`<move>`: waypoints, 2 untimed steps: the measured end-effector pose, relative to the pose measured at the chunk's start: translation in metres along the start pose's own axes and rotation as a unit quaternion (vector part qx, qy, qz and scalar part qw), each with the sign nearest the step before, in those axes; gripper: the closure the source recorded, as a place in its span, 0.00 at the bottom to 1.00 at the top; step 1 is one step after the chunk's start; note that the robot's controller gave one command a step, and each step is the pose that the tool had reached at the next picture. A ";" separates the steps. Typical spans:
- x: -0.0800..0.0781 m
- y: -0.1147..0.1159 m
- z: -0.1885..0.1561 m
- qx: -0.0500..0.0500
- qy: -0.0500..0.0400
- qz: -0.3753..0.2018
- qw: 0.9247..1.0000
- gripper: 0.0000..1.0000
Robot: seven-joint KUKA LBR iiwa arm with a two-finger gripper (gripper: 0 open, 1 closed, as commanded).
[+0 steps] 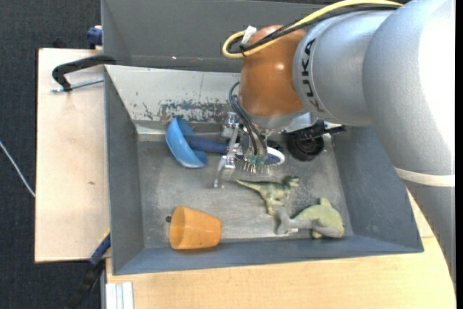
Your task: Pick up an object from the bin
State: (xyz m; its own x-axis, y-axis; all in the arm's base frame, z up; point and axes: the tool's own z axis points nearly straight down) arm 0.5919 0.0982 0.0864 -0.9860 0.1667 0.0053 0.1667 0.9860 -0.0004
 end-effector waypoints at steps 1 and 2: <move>-0.002 0.001 -0.004 -0.002 -0.004 0.000 1.000 1.00; 0.005 0.021 -0.161 -0.002 -0.009 -0.098 0.995 1.00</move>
Offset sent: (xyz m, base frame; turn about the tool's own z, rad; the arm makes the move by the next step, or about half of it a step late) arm 0.0000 0.0000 0.0000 0.0000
